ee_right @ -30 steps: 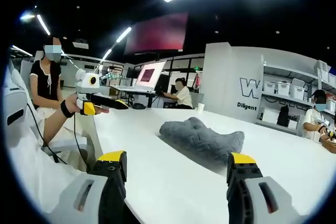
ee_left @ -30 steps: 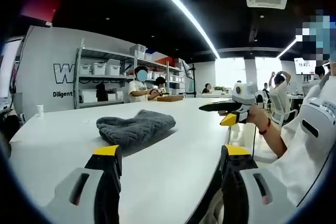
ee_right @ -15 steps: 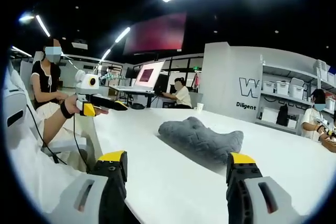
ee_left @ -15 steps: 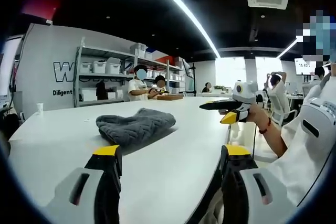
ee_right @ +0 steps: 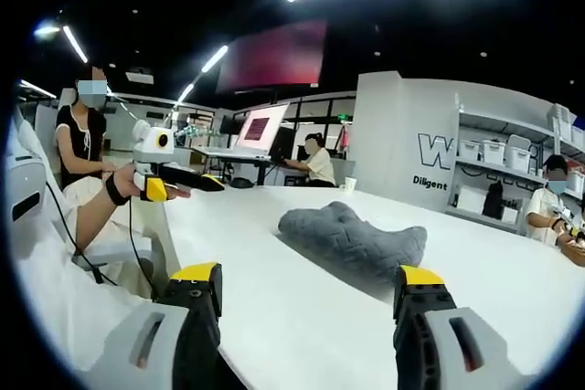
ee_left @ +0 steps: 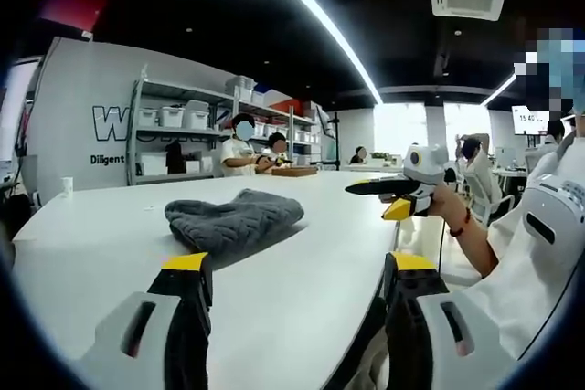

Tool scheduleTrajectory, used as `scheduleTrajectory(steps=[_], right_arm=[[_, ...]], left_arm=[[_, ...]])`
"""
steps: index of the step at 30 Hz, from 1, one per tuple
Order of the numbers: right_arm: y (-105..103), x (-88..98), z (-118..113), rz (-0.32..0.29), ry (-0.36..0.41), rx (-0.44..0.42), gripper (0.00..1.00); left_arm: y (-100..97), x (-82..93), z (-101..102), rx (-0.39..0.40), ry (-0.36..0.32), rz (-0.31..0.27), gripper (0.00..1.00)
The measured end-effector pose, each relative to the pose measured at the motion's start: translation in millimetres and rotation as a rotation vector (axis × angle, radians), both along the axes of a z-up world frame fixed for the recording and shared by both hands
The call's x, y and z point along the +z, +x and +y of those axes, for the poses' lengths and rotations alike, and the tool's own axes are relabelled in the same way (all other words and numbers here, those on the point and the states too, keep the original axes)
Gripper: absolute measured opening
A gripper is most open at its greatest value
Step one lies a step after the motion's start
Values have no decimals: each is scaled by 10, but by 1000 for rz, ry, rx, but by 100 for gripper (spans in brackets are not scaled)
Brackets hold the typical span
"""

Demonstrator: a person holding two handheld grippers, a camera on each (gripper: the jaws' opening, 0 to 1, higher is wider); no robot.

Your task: Open the folded towel by lifting each exposed corner and separating the folded layers until the towel lies flat within the target outline without major curled edges

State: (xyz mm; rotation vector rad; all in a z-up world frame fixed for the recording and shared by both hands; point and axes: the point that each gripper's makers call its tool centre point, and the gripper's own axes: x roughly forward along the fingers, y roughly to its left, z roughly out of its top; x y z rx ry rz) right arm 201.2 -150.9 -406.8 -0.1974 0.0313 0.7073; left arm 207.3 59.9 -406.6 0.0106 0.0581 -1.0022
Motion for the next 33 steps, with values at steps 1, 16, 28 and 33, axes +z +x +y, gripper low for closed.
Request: scheduleTrajectory(steps=[1,16,28,33], right_arm=[[-2,-1,3,1,-1,2,76],[30,15,-24,-3,1,-3,76],[57,39,7,-5,-3,1,75],[69,59,16,-10,-7,1,75]], left_arm=[[1,-1,-2,0,0,0,75],[41,86,5,19,0,-21,75],[127,172,97,45,-16,-38,74],[149,205,76,37,-19,-45,74]])
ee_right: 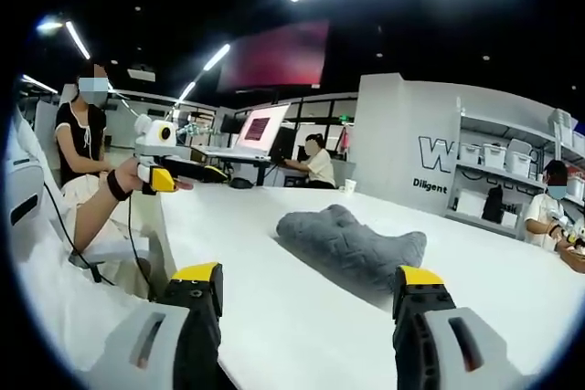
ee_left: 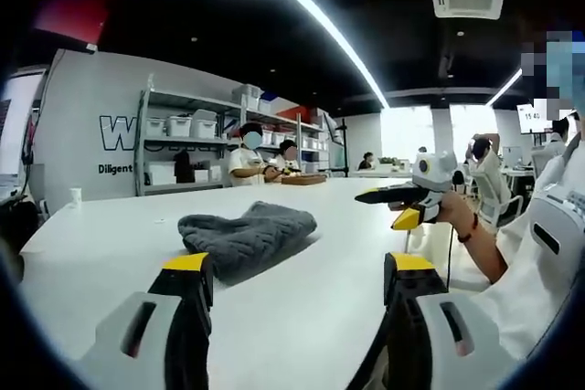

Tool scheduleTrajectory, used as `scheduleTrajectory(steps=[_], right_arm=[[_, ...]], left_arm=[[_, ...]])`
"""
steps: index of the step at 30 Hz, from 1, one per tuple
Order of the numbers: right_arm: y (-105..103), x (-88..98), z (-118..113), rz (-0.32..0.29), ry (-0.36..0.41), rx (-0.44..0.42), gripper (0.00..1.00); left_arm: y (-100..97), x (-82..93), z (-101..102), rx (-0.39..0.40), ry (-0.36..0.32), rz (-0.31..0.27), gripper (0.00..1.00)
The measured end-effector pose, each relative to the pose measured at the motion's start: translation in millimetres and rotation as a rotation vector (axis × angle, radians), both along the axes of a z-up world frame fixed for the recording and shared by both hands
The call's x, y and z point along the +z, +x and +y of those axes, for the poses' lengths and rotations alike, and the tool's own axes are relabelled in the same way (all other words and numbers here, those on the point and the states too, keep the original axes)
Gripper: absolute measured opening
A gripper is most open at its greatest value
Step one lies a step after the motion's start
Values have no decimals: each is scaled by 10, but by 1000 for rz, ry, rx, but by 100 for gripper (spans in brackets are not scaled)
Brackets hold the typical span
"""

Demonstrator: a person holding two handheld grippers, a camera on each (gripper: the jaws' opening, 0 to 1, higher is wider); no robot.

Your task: Open the folded towel by lifting each exposed corner and separating the folded layers until the towel lies flat within the target outline without major curled edges

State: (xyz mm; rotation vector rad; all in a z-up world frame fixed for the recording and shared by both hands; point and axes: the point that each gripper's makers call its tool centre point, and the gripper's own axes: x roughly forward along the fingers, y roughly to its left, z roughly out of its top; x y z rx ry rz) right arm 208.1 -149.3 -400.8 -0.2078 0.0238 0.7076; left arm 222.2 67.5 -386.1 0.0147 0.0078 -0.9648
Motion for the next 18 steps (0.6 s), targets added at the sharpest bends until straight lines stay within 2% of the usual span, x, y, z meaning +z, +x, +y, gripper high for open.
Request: scheduleTrajectory(steps=[14,18], right_arm=[[60,3,-15,10,15,2,74],[73,7,-13,11,14,0,74]], left_arm=[[73,-19,-68,-9,5,12,74],[95,-51,-117,-9,30,6,74]])
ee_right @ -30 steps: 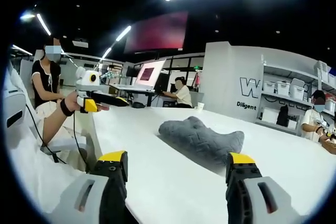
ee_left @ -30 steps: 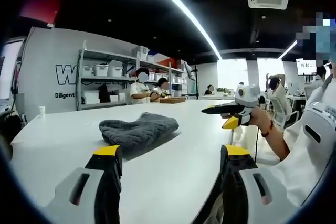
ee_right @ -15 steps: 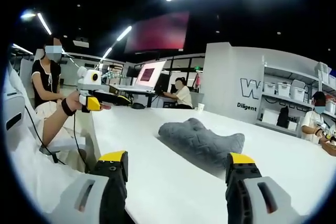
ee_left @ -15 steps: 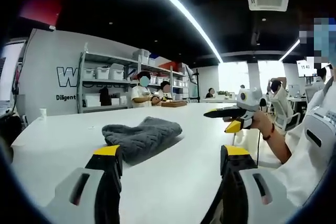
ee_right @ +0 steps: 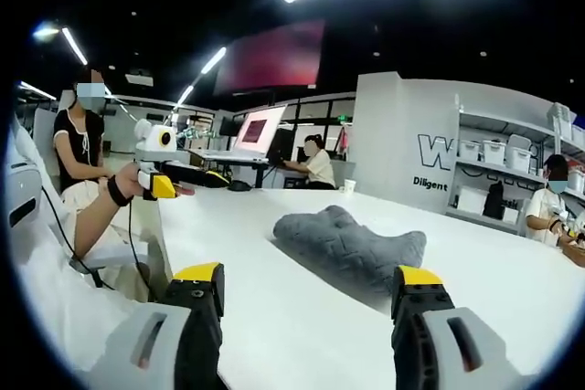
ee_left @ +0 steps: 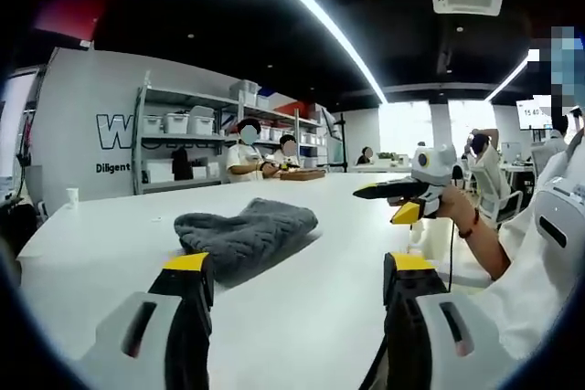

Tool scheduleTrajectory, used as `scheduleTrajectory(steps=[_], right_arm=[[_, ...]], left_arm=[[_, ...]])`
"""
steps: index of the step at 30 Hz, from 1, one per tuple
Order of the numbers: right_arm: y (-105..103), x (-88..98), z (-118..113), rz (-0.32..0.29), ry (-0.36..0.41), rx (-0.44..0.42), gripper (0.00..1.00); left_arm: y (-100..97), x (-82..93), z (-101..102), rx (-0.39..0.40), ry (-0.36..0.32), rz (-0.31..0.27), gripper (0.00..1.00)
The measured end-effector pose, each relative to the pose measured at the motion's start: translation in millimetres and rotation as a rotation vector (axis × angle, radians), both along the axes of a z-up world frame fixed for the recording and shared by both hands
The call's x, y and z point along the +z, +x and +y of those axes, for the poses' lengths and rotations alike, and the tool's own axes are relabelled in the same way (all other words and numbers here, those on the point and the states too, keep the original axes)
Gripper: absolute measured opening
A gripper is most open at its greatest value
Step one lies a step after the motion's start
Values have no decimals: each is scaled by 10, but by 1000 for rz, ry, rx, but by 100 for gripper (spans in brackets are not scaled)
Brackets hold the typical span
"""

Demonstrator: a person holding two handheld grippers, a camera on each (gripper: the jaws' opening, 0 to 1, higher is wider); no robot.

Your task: Open the folded towel by lifting each exposed corner and separating the folded layers until the towel lies flat within the target outline without major curled edges

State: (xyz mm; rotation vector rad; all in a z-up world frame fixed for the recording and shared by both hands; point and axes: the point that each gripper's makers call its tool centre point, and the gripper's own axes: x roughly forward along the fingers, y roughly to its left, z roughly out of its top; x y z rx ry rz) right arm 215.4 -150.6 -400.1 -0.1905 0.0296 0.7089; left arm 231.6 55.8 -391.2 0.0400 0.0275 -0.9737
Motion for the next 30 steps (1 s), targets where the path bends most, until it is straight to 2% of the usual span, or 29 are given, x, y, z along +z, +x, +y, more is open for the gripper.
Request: scheduleTrajectory(steps=[2,15,18,21,30], right_arm=[[2,7,6,-1,1,2,74],[70,56,15,2,8,7,73],[66,100,44,6,49,28,73],[92,97,32,-2,22,14,72],[141,119,21,-2,18,7,72]], left_arm=[[2,19,-29,-20,-28,15,74],[58,111,-129,-38,-52,9,74],[68,134,-177,-57,-57,11,74],[90,162,-204,-59,-62,5,74],[150,162,-253,-68,-51,20,74]])
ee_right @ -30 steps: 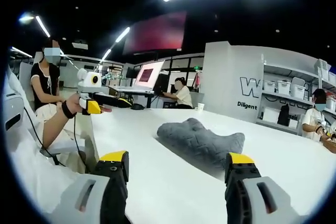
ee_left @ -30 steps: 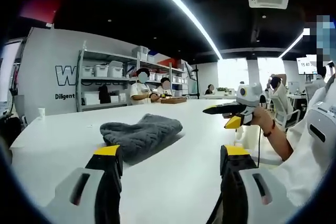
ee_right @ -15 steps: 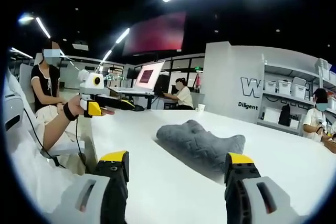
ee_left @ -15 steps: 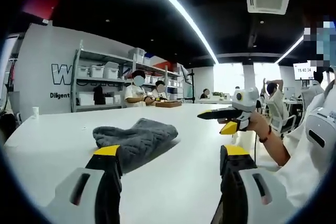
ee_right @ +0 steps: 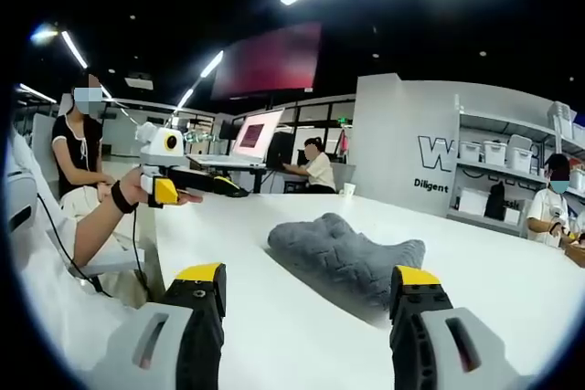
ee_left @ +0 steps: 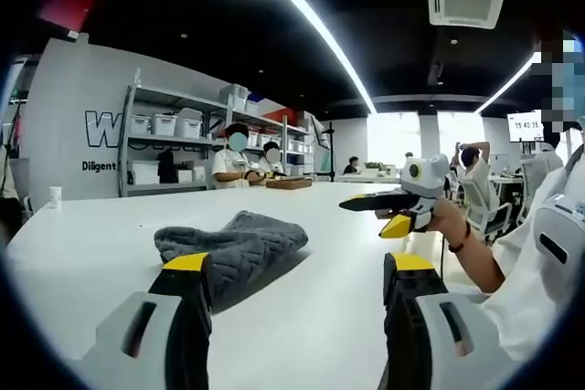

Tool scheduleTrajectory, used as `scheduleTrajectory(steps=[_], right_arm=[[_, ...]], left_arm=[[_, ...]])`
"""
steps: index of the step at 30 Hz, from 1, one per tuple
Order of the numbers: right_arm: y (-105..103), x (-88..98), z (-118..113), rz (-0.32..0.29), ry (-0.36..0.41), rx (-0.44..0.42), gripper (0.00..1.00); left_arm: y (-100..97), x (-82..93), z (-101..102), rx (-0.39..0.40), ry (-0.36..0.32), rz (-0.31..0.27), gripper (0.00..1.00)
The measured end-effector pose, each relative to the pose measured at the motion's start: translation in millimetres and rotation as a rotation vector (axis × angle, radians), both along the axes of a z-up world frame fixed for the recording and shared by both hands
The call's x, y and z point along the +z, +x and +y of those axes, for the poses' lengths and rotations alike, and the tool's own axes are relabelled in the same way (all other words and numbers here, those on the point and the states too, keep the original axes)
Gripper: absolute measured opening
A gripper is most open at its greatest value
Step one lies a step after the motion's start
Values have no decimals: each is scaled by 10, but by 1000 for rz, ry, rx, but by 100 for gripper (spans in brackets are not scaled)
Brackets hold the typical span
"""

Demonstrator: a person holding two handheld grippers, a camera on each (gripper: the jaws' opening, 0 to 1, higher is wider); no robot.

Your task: Open the folded towel by lifting each exposed corner and separating the folded layers until the towel lies flat within the target outline without major curled edges

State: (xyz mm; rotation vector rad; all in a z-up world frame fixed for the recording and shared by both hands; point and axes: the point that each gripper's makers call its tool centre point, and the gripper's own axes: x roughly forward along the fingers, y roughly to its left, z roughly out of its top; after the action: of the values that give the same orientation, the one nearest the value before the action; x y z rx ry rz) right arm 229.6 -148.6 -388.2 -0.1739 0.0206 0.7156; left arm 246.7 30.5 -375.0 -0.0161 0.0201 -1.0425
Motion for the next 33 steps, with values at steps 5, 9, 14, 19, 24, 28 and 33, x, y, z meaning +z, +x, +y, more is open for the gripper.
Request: scheduleTrajectory(steps=[5,9,14,19,24,28,33], right_arm=[[19,1,-19,-2,-6,-2,72],[37,-6,-32,2,-8,-5,72],[70,11,-40,4,5,-12,70],[90,20,-23,2,3,-9,69],[118,6,-32,9,8,-11,69],[131,-3,-27,12,10,-10,68],[148,-16,-18,19,7,-9,68]], left_arm=[[20,-31,6,0,10,6,74],[68,-46,5,3,6,13,74],[141,-51,-13,10,-11,17,73],[233,-107,-8,25,-5,30,73],[250,-131,-6,25,-14,41,73],[250,-133,0,27,-16,43,73],[254,-114,12,28,-23,42,73]])
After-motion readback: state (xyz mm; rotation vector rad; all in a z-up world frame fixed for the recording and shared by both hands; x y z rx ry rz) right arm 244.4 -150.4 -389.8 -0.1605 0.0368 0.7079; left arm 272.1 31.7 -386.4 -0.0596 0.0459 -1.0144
